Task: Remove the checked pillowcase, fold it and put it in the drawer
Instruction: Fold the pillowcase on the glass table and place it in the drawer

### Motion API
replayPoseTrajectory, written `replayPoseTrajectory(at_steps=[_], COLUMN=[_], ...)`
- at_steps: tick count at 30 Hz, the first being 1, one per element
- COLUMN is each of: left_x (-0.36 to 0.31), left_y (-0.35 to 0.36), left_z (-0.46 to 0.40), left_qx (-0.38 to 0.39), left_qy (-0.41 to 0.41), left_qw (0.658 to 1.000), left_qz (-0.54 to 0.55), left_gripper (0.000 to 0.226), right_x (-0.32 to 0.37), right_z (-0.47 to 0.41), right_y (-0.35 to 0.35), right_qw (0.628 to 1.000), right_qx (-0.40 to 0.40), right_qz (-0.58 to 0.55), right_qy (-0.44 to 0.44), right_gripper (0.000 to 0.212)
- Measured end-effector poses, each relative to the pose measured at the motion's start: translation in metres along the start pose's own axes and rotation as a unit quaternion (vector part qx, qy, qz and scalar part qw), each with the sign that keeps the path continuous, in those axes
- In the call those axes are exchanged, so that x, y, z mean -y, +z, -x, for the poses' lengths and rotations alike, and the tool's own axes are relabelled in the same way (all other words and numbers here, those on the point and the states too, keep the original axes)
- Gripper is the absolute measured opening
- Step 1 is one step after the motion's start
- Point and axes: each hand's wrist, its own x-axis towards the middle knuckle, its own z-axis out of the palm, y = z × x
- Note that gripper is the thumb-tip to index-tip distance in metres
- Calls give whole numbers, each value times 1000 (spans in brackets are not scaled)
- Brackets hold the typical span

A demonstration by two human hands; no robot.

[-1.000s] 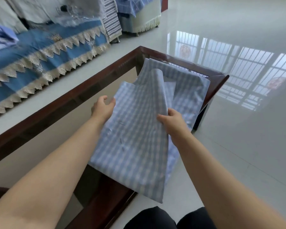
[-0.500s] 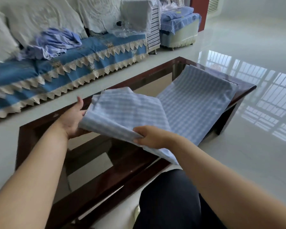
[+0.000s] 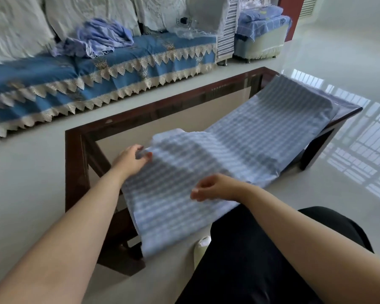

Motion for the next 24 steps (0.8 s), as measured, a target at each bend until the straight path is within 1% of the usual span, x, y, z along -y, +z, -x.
replayPoseTrajectory(at_steps=[1,2,3,4,5,6,7,8,10,12,13,15,16,17,18,19,21,22,24], left_x=[-8,-12,-14,-12,-9,-4,-3,-1,2,6,9,19,24,24,23,18,4,-1,-7], left_y=[1,1,0,-1,0,2,4,7,12,10,8,8,12,15,21,26,32,34,32], left_z=[-2,-8,-14,-19,-24,-27,-26,-27,-28,-29,-28,-26,-25,-21,-19,-15,-15,-17,-21], left_qx=[7,10,20,34,52,66,74,80,85,79,72,50,41,36,43,58,80,84,71], left_qy=[27,47,57,54,46,43,45,54,65,55,41,9,9,25,46,61,41,29,26], left_qw=[999,998,997,997,997,997,996,995,994,995,996,997,996,993,990,990,994,994,994], left_qz=[-21,-37,-52,-50,-35,-13,5,19,23,-2,-15,-52,-80,-109,-124,-116,-65,-61,-79], left_gripper=[73,73,73,73,71,66,61,55,48,45,44,48,54,61,66,68,67,63,54], right_x=[-1,-2,-6,-12,-19,-25,-30,-35,-41,-46,-49,-52,-52,-51,-51,-54,-60,-65,-76], right_z=[2,5,9,14,20,26,30,31,21,8,2,-6,-7,-8,-8,-9,-6,-3,2], right_y=[-1,-3,-6,-9,-11,-11,-11,-12,-14,-16,-15,-9,-4,2,9,17,34,41,48], right_qw=[996,980,949,902,853,809,776,754,726,703,706,713,712,710,705,698,679,663,643], right_qx=[-77,-182,-301,-413,-496,-552,-582,-591,-565,-511,-487,-476,-478,-467,-445,-412,-347,-331,-340], right_qz=[-48,-71,-74,-78,-92,-117,-162,-219,-335,-421,-426,-396,-393,-410,-449,-494,-585,-626,-660], right_qy=[16,35,63,97,133,161,179,185,201,258,289,328,332,330,322,314,276,243,187], right_gripper=[28,31,31,28,26,33,47,61,81,88,85,74,69,63,59,62,65,62,59])
